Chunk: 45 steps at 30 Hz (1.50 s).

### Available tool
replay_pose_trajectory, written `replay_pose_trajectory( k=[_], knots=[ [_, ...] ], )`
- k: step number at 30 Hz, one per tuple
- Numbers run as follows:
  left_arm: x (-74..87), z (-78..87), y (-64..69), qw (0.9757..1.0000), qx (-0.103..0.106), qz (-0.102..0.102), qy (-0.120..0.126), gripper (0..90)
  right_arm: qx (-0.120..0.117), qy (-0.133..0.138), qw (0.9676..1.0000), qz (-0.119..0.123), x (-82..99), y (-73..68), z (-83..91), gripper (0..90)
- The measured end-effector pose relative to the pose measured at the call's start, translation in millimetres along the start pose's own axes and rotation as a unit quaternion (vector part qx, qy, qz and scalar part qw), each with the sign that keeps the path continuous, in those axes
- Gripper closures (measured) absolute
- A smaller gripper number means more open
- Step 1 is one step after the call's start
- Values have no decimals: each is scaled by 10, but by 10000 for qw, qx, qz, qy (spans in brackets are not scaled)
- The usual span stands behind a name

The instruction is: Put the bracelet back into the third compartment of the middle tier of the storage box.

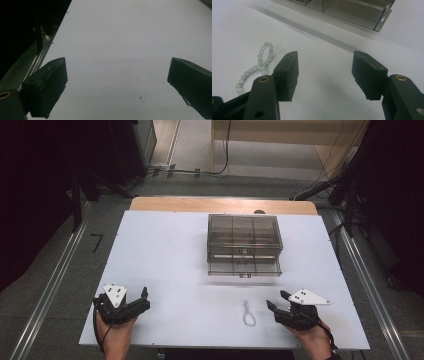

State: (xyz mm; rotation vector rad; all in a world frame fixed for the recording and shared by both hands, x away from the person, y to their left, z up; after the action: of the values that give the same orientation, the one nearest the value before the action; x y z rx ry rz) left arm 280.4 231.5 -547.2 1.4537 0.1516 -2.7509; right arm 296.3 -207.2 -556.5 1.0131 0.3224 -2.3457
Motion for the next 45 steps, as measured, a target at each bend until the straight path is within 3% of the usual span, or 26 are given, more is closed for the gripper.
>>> replay_pose_trajectory(
  k=[45],
  knots=[
    [1, 3, 0, 10000, -2, -25, 10, 35, -347, -179, 9986, 348, -82, -456, -232, 351]
  ],
)
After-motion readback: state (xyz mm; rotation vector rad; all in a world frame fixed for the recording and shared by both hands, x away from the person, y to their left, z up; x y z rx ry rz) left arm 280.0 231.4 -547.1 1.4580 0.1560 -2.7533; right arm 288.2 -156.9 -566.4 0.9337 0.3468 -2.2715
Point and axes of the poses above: each handheld gripper's, and its own axes: z roughly backward along the jaws, x roughly out of its underside, y roughly to its right, the point moved 10 cm from there along -z, roughly forward along the jaws, and after that the axes turned 5 degrees about -y, right-handed, at the moved point
